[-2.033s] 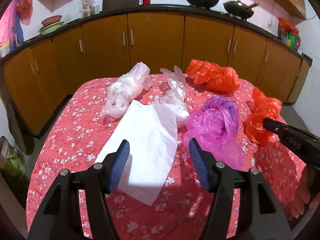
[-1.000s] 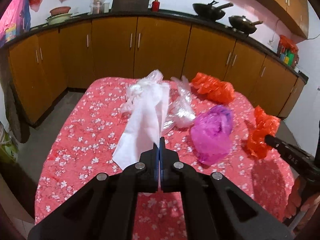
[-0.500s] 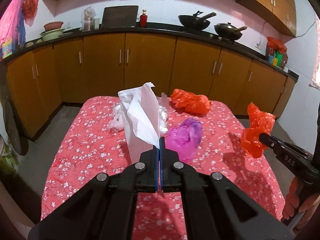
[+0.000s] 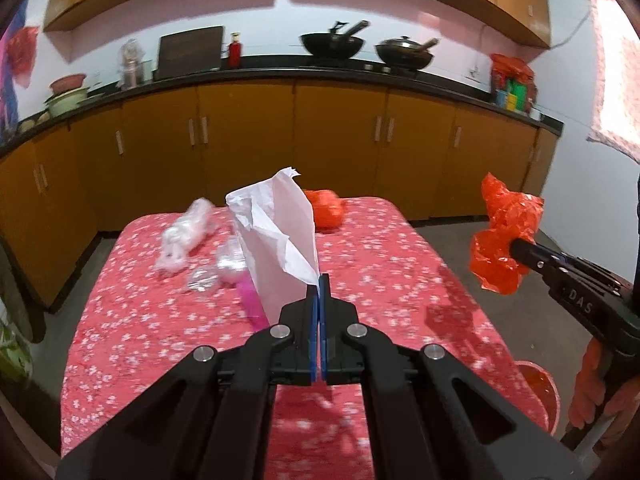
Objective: Collect trash
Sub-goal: 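Carry the white paper and red bag with both tools over the basket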
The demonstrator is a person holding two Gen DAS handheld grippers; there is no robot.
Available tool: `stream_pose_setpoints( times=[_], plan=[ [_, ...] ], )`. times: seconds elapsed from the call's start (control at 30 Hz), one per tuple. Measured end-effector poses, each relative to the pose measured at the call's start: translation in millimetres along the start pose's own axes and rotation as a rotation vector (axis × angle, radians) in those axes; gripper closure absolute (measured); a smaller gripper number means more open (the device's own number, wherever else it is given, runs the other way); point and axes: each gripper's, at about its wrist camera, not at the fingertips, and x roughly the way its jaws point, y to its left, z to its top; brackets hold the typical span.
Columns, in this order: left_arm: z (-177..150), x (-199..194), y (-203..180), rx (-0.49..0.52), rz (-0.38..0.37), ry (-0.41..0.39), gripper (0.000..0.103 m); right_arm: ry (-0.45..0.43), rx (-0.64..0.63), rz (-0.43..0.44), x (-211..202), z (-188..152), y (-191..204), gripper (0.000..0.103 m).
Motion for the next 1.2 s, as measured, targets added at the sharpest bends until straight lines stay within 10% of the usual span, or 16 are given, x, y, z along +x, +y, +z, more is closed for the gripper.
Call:
stream_pose_setpoints(
  times=[1.2],
  plan=[
    [-44,9,-226,0.19,-0.409,0.099,0.103,0.058,0.15,-0.33,-64,-111,-214,0.095]
  ],
)
